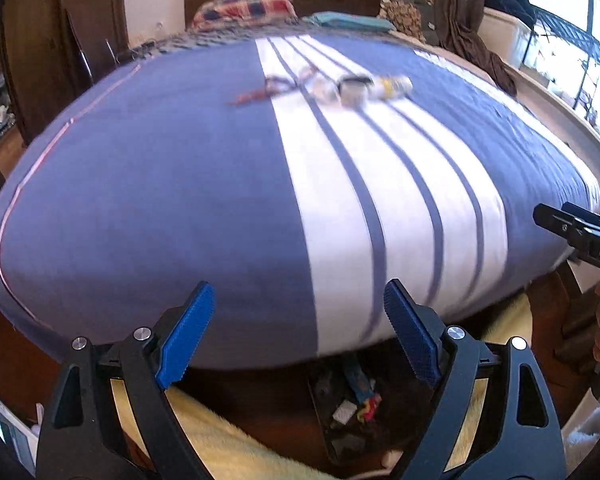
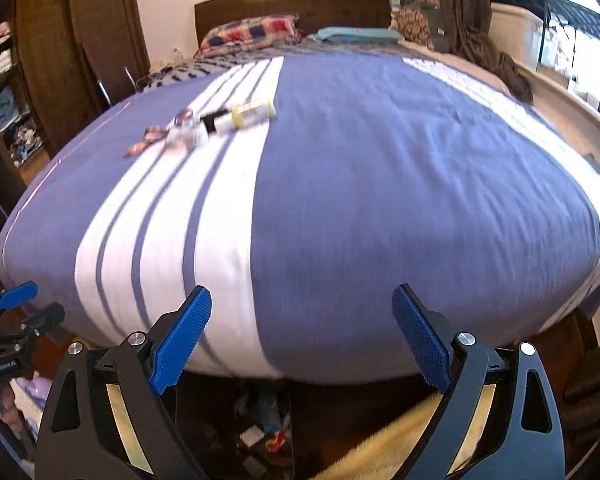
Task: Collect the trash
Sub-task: 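Move both tools back over the bed toward the remaining items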
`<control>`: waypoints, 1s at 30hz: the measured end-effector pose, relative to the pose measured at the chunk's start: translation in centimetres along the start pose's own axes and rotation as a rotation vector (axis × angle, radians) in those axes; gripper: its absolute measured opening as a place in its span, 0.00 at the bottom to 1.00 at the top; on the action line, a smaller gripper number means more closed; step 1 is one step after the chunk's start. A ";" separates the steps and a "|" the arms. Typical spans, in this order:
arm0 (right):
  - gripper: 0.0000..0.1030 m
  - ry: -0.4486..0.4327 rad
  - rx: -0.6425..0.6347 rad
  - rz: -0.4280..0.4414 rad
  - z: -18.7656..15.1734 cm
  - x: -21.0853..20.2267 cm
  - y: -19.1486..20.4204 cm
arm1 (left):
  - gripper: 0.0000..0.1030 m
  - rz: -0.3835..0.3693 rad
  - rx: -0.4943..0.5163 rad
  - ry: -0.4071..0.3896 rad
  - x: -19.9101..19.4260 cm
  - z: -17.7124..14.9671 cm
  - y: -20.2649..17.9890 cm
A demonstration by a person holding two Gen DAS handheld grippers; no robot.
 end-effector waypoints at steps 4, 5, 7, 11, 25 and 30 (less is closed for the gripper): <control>0.90 -0.012 -0.009 -0.003 2.3 1.0 0.7 | 0.80 0.017 0.003 -0.020 0.7 2.5 0.6; 0.90 -0.012 -0.012 -0.003 3.1 1.5 0.9 | 0.80 0.020 0.004 -0.021 1.1 3.0 0.6; 0.90 -0.008 -0.018 -0.006 4.2 2.5 1.4 | 0.80 0.023 0.008 -0.018 1.8 3.9 1.0; 0.90 0.011 -0.033 -0.007 6.1 5.0 2.3 | 0.80 0.016 0.017 -0.004 3.6 5.6 1.3; 0.90 0.092 -0.103 0.013 13.3 14.7 7.6 | 0.80 -0.006 0.014 0.047 9.7 10.0 1.9; 0.96 0.099 -0.131 0.013 14.6 15.9 8.9 | 0.80 -0.016 0.015 0.048 10.6 11.1 1.7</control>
Point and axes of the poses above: each gripper's, at about its wrist camera, not at the fingertips, and x roughly the way its jaws point, y to its left, z to its top, the point moved 1 cm from there along x, roughly the way its jaws point, and after that the axes turned 7 degrees about -z, right-handed, at the moved point
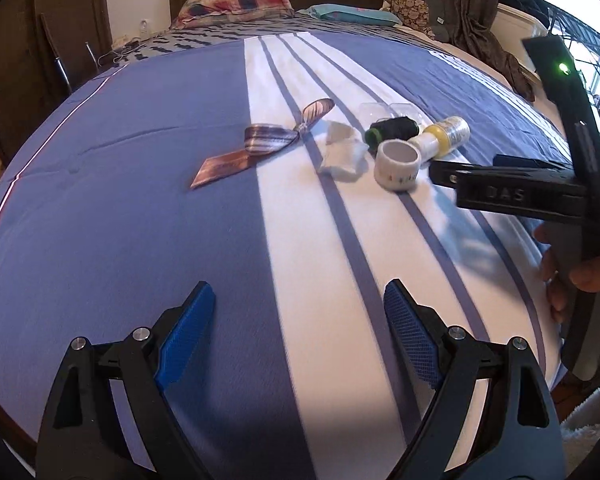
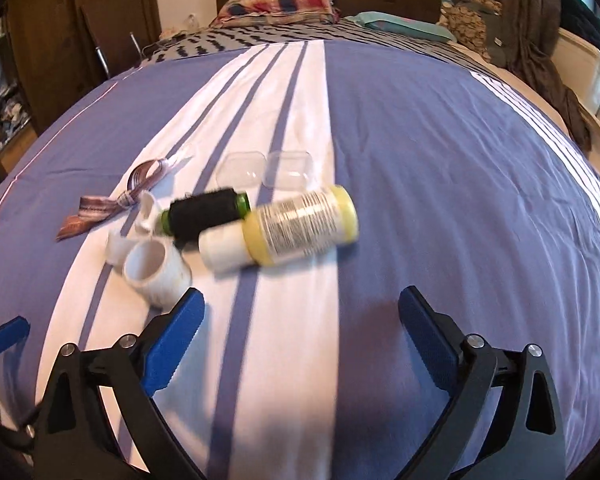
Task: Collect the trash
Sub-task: 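Move both tools back over the bed toward the remaining items, then grasp the white tape roll with the left tool while the right tool grasps the yellow-capped bottle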
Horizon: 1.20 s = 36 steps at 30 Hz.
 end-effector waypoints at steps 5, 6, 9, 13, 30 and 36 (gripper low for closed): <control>0.96 0.007 -0.022 0.004 1.1 0.8 0.8 | 0.80 -0.014 0.010 0.003 0.7 0.7 -0.5; 0.96 0.007 -0.021 0.006 1.4 1.0 0.8 | 0.80 -0.020 0.009 0.004 0.9 0.9 -0.6; 0.96 0.006 -0.021 -0.001 2.1 1.4 0.6 | 0.80 -0.039 0.005 0.003 1.1 1.3 -1.1; 0.82 0.010 -0.029 0.019 2.3 1.7 0.3 | 0.79 -0.074 0.021 0.002 1.7 2.2 -2.5; 0.83 -0.032 0.136 0.016 0.0 -0.1 -7.6 | 0.43 -0.188 -0.001 0.014 6.7 7.4 -5.0; 0.82 -0.052 0.140 0.024 -1.9 -1.8 -8.2 | 0.30 -0.170 0.003 0.013 6.9 7.7 -5.1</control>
Point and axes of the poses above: each gripper's, at about its wrist camera, not at the fingertips, and x roughly the way its jaws point, y to its left, z to its top, the point moved 1 cm from there along x, roughly the way its jaws point, and after that the axes turned 7 degrees about -z, right-handed, at the moved point
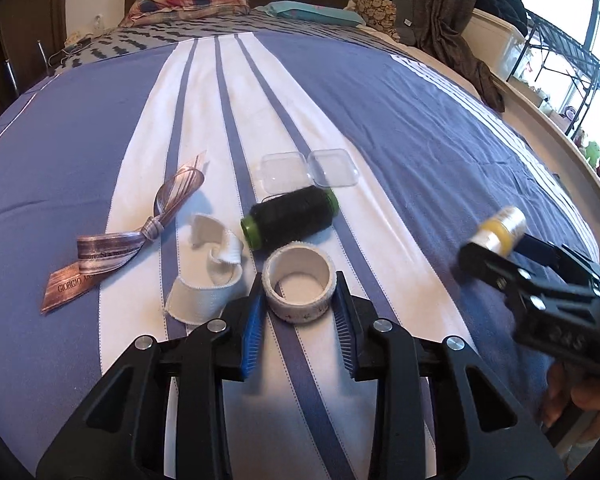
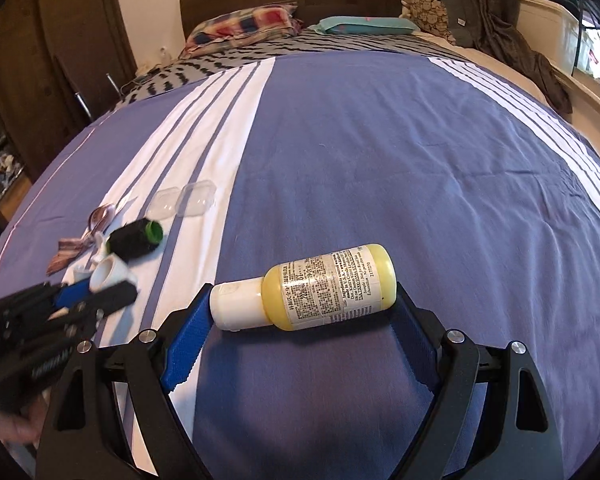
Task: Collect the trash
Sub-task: 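Grasp the white tape roll with the left tool while the right tool grasps the yellow-capped bottle, then carry the tape roll and yellow-capped bottle down over the black bin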
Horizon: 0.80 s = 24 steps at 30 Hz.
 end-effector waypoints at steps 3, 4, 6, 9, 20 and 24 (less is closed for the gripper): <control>0.82 -0.016 -0.016 -0.005 -0.8 -1.3 0.2 | 0.30 0.013 0.007 -0.005 -0.8 -0.9 -0.2; 0.82 -0.020 -0.019 -0.004 -1.2 -1.8 0.2 | 0.30 0.018 0.007 -0.008 -1.2 -1.4 -0.3; 0.82 -0.027 -0.022 -0.002 -1.8 -2.7 0.3 | 0.30 0.030 0.017 -0.014 -2.3 -2.6 -0.5; 0.82 -0.033 -0.030 0.009 -3.1 -4.2 0.6 | 0.30 0.040 0.029 -0.020 -3.7 -4.5 -1.0; 0.82 -0.073 -0.067 0.053 -9.1 -10.7 2.6 | 0.30 0.063 0.027 -0.095 -11.5 -12.5 -2.4; 0.83 -0.081 -0.071 0.068 -11.3 -12.7 2.8 | 0.30 0.067 0.038 -0.117 -14.0 -14.9 -3.0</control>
Point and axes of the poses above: each gripper's, at about its wrist camera, not at the fingertips, and x roughly the way its jaws point, y to its left, z to its top, the point moved 1 cm from there along x, roughly the way its jaws point, and after that the axes turned 7 degrees about -z, right-handed, at the moved point
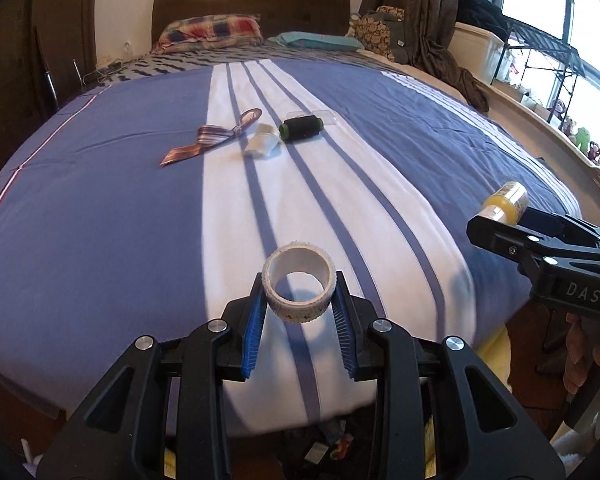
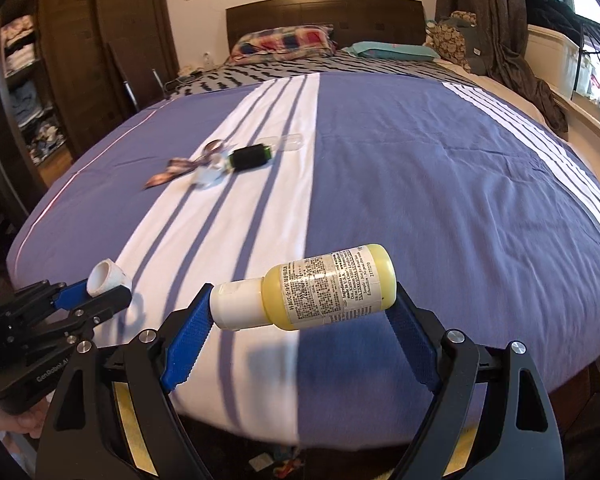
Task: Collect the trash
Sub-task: 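Carry the tape roll and yellow-capped bottle down over the black bin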
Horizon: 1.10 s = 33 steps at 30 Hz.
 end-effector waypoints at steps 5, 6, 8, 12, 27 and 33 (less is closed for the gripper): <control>0.83 0.001 0.027 0.023 -2.7 -2.0 0.3 | 0.30 -0.011 0.006 -0.008 -2.4 -2.9 -0.9; 0.83 0.005 0.034 0.030 -3.3 -2.3 0.4 | 0.30 -0.014 0.001 -0.006 -2.7 -3.4 -1.0; 0.83 0.019 0.046 0.040 -4.5 -2.6 0.5 | 0.30 -0.028 -0.017 0.003 -3.1 -5.0 -1.3; 0.82 0.051 0.038 0.045 -6.7 -2.6 1.0 | 0.30 -0.042 -0.032 0.041 -2.7 -7.9 -1.9; 0.83 0.231 0.003 0.014 -14.7 1.2 2.7 | 0.30 -0.032 -0.087 0.286 1.8 -17.3 -0.4; 0.83 0.330 0.006 0.019 -17.6 4.0 3.1 | 0.30 -0.048 -0.112 0.398 4.3 -20.4 -0.2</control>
Point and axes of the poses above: each gripper's, at about its wrist camera, not at the fingertips, and x roughly the way its jaws point, y to its left, z to its top, the point moved 1 cm from there along x, roughly the way its jaws point, and after that the axes turned 7 degrees about -z, right-handed, at the moved point
